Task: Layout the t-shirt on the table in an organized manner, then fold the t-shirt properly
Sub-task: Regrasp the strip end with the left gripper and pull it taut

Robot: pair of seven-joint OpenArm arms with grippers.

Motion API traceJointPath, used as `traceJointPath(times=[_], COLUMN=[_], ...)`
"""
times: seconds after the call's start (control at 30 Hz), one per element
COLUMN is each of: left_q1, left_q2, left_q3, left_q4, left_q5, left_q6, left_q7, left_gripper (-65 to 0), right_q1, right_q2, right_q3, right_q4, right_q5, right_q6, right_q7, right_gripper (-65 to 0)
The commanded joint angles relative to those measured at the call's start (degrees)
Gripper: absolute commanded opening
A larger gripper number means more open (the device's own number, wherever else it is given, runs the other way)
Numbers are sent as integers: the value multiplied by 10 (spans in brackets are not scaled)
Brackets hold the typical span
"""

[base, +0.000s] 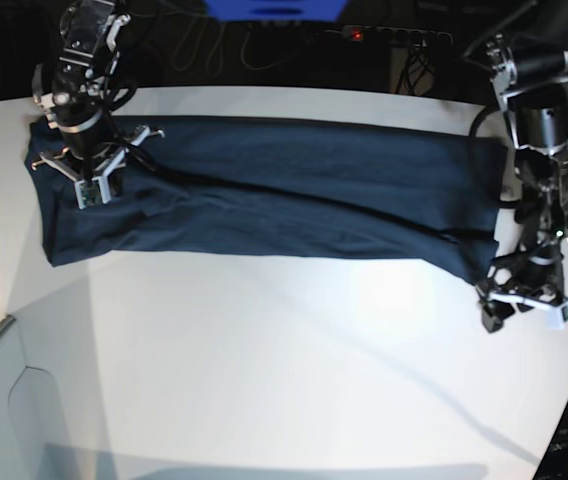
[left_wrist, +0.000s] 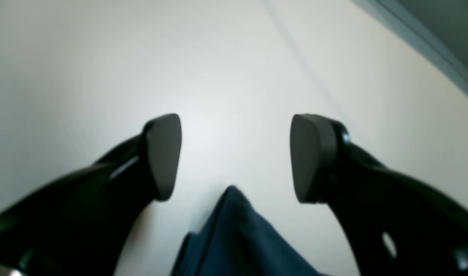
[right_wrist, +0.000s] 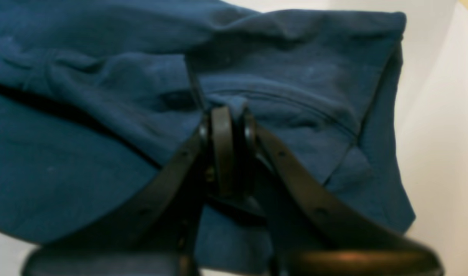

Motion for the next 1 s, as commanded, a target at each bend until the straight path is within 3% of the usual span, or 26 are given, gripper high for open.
traceJointPath(times=[0.0, 0.17, 0.33, 0.63, 0.7, 0.97], left_q1=[-16, -21, -38, -48, -48, -28], left_q2=[2, 29, 33, 30, 29, 32], left_q3=[1, -4, -4, -3, -4, -6], left_q4=[7, 2, -57, -100, -100, -27], left_q5=[20, 115, 142, 141, 141, 136], left_q6=[-6, -5, -5, -5, -5, 18], left_q7=[-6, -6, -6, -6, -6, -6], left_gripper=[-220, -220, -231, -524, -632, -649], right_q1=[4, 12, 12, 22, 24, 26], right_q2=[2, 2, 2, 2, 2, 2], right_q3=[0, 0, 0, 0, 0, 0], right_q4=[10, 10, 10, 10, 10, 10], right_q5=[5, 5, 5, 5, 5, 5], right_q6=[-3, -3, -3, -3, -3, -3], right_q7=[13, 10, 12, 9, 9, 9], right_gripper=[-650, -650, -650, -650, -650, -650])
